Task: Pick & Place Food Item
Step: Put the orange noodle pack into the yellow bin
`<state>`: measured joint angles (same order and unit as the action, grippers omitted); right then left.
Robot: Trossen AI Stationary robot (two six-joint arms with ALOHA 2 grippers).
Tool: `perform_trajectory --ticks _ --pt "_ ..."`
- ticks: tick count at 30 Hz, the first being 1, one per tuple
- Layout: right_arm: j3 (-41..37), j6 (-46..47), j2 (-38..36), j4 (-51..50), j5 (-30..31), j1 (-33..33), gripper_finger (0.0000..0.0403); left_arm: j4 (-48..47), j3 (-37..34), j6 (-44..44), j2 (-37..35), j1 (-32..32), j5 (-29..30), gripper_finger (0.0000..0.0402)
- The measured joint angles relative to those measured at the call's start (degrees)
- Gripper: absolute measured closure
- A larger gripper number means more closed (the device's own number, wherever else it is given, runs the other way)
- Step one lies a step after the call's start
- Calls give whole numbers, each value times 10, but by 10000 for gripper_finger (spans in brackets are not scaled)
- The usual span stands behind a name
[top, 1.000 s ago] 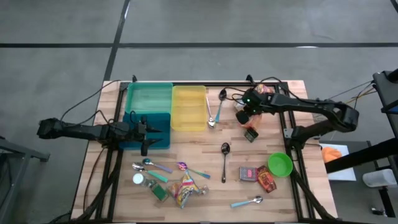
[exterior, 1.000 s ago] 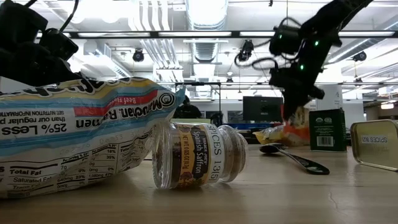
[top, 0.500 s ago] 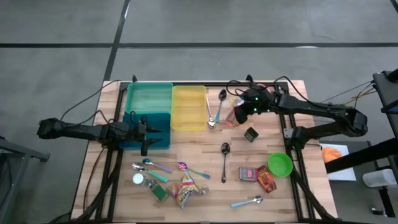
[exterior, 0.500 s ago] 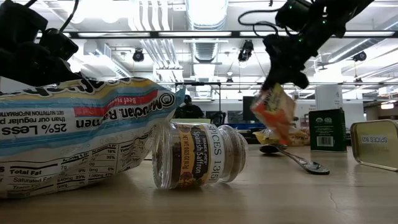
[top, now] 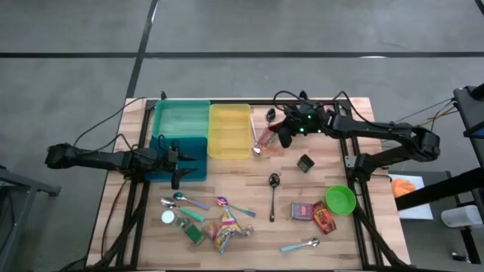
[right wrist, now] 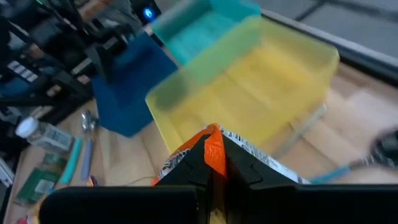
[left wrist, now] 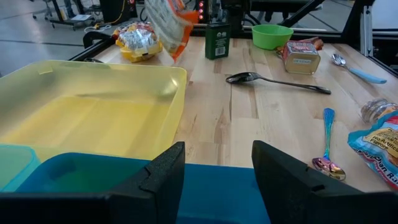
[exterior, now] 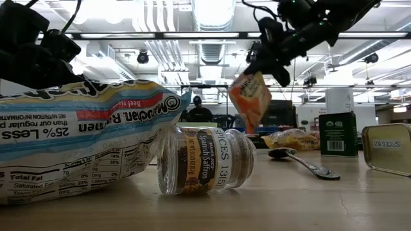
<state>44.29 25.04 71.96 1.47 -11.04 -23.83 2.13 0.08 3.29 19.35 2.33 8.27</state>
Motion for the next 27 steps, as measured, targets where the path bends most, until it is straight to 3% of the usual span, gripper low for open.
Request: perform_trajectory --ticks 10,21,27 --pt "5 -32 31 150 -11 14 390 0 0 0 0 0 0 212" --pt "5 -57 142 366 -39 32 390 0 0 0 0 0 0 212" --pt "7 -56 189 432 -41 38 390 0 0 0 0 0 0 212"
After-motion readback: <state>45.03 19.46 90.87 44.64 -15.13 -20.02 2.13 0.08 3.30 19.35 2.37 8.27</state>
